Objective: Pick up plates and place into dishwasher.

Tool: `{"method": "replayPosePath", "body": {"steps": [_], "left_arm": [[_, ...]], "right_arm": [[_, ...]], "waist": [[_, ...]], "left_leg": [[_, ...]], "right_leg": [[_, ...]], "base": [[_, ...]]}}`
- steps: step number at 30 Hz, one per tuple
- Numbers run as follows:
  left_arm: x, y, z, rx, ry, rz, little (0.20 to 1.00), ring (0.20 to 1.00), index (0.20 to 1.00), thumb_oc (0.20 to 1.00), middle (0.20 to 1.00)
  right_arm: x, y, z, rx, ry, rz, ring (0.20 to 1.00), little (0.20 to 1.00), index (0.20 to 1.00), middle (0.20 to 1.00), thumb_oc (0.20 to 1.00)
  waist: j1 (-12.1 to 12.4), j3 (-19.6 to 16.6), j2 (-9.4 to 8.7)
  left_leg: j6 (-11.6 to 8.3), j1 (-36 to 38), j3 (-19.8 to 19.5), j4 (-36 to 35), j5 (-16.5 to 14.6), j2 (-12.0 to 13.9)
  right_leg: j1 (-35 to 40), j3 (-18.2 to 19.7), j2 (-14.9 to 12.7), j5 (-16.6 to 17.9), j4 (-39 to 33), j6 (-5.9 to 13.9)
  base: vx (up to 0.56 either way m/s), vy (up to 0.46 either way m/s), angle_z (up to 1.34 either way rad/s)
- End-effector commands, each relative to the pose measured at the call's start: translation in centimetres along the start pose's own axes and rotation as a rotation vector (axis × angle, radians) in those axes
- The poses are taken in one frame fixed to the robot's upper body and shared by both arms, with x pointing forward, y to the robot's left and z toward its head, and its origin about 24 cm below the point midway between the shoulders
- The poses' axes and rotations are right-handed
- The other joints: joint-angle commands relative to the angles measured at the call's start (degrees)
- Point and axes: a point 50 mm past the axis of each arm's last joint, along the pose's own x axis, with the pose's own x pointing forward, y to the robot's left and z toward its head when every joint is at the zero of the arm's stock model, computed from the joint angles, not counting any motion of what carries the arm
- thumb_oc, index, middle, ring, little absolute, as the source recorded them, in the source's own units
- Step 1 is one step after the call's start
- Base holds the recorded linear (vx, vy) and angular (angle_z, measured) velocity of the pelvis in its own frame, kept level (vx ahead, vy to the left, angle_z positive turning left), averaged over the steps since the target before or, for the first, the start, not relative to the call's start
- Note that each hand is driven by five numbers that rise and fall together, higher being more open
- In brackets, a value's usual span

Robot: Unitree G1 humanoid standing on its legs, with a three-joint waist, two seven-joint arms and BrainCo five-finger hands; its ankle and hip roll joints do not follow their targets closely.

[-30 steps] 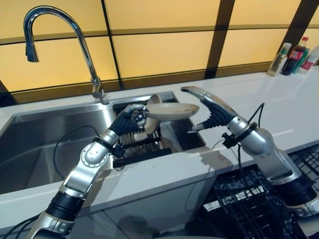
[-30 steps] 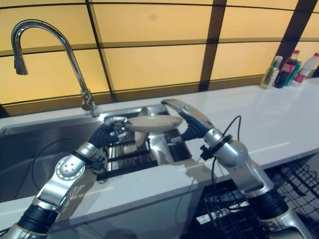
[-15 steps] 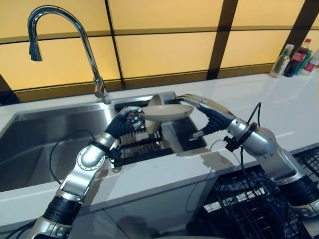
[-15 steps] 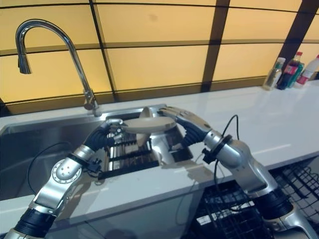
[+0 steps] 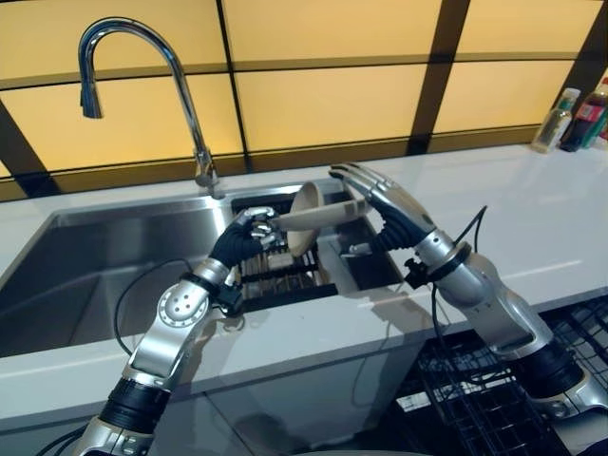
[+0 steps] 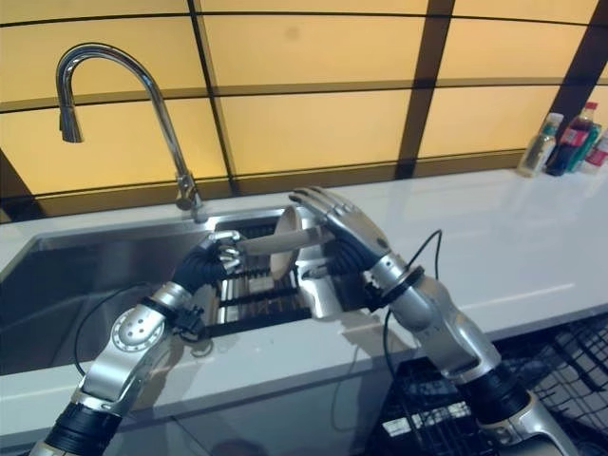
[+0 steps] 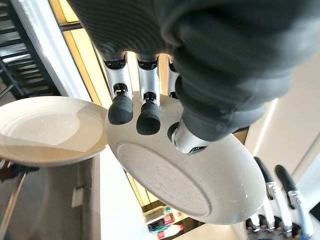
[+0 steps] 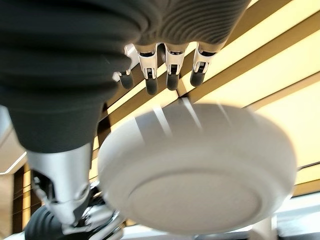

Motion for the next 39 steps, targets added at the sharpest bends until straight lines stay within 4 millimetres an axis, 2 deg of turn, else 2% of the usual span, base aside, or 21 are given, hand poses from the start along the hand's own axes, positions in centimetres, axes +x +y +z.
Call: {"method": "replayPosePath", "body": {"steps": [1,2,4,5,6,38,39], "left_arm": [[1.1,-0.25,1.95,-0.045,-0.109,-0.018,0.2,0.2,0.2,0.2,0.2],[1.12,-0.27,1.92,-0.048,-0.108,-0.017,0.2,0.2,0.2,0.2,0.2],[1.14,-0.23,1.93,-0.057,-0.106,-0.017,0.2,0.2,0.2,0.2,0.2],[1.17,-0.25,1.96,-0.065,-0.106,-0.016,0.2,0.2,0.2,0.2,0.2],[1.17,-0.31,1.97,-0.068,-0.107,-0.017,0.2,0.2,0.2,0.2,0.2],[0.58,0.12,1.52,-0.093,-0.1,0.045,0.2,0.2,0.2,0.2,0.2],[0.55,0.26,1.38,-0.108,-0.091,0.067,0.689,0.689,0.689,0.689,0.689]], "right_arm": [[0.52,-0.35,0.21,-0.038,-0.009,-0.034,0.875,0.875,0.875,0.875,0.875],[0.53,-0.27,0.15,-0.041,-0.006,-0.025,0.752,0.752,0.752,0.752,0.752],[0.55,-0.18,0.06,-0.041,-0.001,-0.012,0.567,0.567,0.567,0.567,0.567],[0.55,-0.06,-0.02,-0.04,0.003,-0.002,0.3,0.3,0.3,0.3,0.3],[0.53,-0.02,-0.08,-0.037,0.005,0.004,0.2,0.2,0.2,0.2,0.2],[-0.39,-0.14,-0.6,-0.032,0.026,0.063,0.2,0.2,0.2,0.2,0.2],[-0.42,-0.23,-0.64,-0.036,0.027,0.059,0.2,0.2,0.2,0.2,0.2]], "waist": [[2.3,-2.9,0.5],[2.3,-2.9,0.45],[2.3,-2.9,0.42],[2.4,-2.9,0.37],[2.5,-2.9,0.3],[2.2,-2.6,-0.25],[2.2,-2.5,-0.26]], "left_leg": [[0.96,1.3,-2.6,0.1,-7.6,-0.5],[0.98,1.3,-2.6,0.1,-7.6,-0.5],[0.98,1.3,-2.6,0.1,-7.6,-0.5],[0.99,1.3,-2.6,0.1,-7.6,-0.6],[1.01,1.3,-2.6,0.1,-7.6,-0.6],[0.88,2.0,-2.0,0.1,-7.6,-0.3],[0.86,2.0,-2.0,0.1,-7.6,-0.2]], "right_leg": [[-5.3,-0.9,0.7,0.6,0.2,0.85],[-5.3,-0.9,0.6,0.6,0.2,0.91],[-5.3,-1.1,0.5,0.6,0.2,1.0],[-5.3,-1.2,0.5,0.7,0.2,1.03],[-5.2,-1.2,0.4,0.7,0.2,1.05],[-4.5,-1.3,0.6,0.5,0.2,0.89],[-4.5,-1.2,0.6,0.5,0.2,0.87]], "base": [[0.01,0.038,0.1],[0.0,0.026,0.11],[0.0,0.026,0.07],[0.0,0.031,0.03],[0.0,0.0,0.0],[0.0,0.0,0.0],[0.0,0.0,0.0]]}}
